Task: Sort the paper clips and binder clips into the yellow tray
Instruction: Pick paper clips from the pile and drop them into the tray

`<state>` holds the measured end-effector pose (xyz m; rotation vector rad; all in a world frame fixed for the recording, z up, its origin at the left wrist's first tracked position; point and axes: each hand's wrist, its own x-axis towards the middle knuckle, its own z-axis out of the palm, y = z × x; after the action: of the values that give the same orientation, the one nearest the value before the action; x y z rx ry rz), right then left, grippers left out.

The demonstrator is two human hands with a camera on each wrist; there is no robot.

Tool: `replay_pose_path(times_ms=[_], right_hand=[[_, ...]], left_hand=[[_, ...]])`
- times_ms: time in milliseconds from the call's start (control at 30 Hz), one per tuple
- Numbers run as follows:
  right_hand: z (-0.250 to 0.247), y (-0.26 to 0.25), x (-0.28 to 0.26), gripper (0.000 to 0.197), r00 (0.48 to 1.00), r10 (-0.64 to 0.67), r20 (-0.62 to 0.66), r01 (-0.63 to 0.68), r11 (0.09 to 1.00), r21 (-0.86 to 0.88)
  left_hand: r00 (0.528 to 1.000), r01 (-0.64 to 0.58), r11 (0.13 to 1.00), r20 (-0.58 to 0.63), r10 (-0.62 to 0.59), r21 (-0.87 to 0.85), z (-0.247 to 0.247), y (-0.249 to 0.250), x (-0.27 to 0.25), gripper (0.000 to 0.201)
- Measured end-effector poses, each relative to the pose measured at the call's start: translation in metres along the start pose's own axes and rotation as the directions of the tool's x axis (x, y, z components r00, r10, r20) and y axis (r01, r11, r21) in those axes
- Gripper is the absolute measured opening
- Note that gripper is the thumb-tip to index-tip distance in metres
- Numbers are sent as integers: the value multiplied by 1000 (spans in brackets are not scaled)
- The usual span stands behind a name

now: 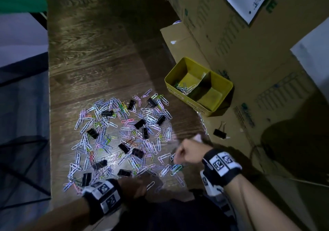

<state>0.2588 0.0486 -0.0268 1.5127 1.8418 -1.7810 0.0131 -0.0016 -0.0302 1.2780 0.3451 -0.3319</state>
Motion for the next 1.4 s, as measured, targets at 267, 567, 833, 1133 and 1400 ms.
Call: replay_pose_path(times_ms=[267,567,833,1133,1400], right_hand=[[59,9,4,16,997,53,49,-50,997,-58],[72,-1,-14,129,885,94,-457,-278,893,-354],[87,-3,5,71,908,30,-418,-207,899,-386],[81,8,15,42,924,-25,-382,-89,956,-278],[58,20,8,30,861,-64,-505,-18,987,-157]], left_hand=[[861,508,487,-434,-264,710,-3,18,36,25],[698,646,418,-716,14,638,-3,-2,36,67],[650,704,417,-759,-52,574,-6,0,51,47],[609,486,624,-749,260,611,-12,-15,40,12],[374,406,880,-924,86,246,-23,-12,26,15]])
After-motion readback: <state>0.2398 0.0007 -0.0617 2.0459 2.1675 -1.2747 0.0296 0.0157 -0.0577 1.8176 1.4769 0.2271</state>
